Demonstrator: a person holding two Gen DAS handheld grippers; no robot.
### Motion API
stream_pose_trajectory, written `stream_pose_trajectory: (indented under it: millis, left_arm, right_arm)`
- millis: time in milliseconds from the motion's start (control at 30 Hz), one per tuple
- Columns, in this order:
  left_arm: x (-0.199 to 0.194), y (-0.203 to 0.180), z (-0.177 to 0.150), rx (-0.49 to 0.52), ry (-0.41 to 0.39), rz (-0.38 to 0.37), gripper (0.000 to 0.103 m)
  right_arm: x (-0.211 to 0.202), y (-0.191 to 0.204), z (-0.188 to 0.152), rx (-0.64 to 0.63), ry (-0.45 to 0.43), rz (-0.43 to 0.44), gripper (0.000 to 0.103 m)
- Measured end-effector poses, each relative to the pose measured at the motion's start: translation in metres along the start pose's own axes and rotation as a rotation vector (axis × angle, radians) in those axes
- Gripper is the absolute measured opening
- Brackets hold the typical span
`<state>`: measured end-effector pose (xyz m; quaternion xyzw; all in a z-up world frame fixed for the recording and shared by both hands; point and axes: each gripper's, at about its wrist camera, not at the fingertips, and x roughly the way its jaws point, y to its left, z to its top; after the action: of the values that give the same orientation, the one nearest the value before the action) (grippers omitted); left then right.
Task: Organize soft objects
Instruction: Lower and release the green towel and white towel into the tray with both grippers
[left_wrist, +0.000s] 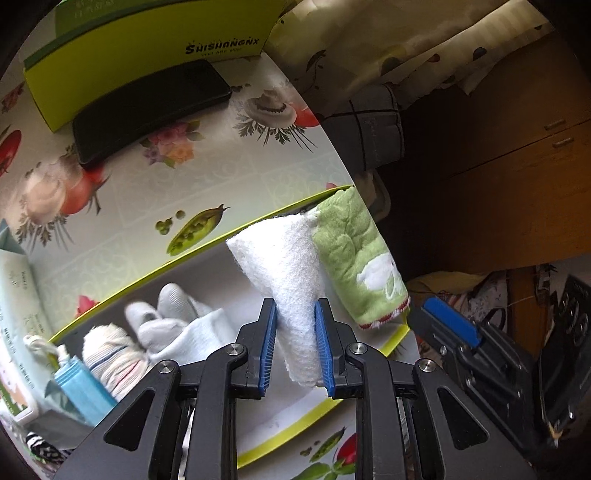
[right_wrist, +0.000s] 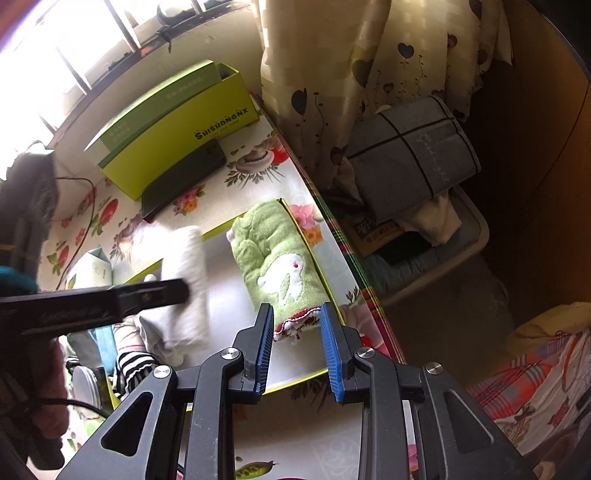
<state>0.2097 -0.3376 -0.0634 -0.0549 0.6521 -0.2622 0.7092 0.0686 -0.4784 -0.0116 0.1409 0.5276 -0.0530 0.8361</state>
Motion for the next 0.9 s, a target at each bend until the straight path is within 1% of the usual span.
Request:
stream_pose_trajectory:
  millis: [67,133,233,367,567,700,900]
  left_arm:
    - [0.007,0.003,0.003,-0.026,0.006,-0.013,0.022]
    - [0.014,0.005,0.006,-0.046,0.020,-0.035,0.024]
    - [0.024,0.006,0.007,-0.063,0.038,-0.031,0.027]
    - [0.022,0.008,0.008,-0.072,0.027,-0.039,0.028]
    - [0.001,0.010,0.006,-0.052,-0.001,-0.029,0.030]
    - [-0.016,0.010,0.003,-0.021,-0.017,-0.015,0.030]
    - [-0.039,0.011,-0.013,0.007,-0.052,0.012,0.030]
  right_arm:
    - [0.000,0.000,0.000,-0.003,-0.001,0.003,0.025]
    - [0.002,0.001,0.000,-0.006,0.001,0.004,0.025]
    - [0.003,0.002,0.000,-0.008,0.006,0.003,0.025]
    - [0.003,0.004,0.001,-0.012,0.005,0.003,0.025]
    - [0.000,0.011,0.004,-0.026,0.000,0.013,0.025]
    - [-0.004,0.019,0.004,-0.046,-0.001,0.023,0.025]
    - [-0.015,0.033,0.002,-0.074,0.002,0.045,0.026]
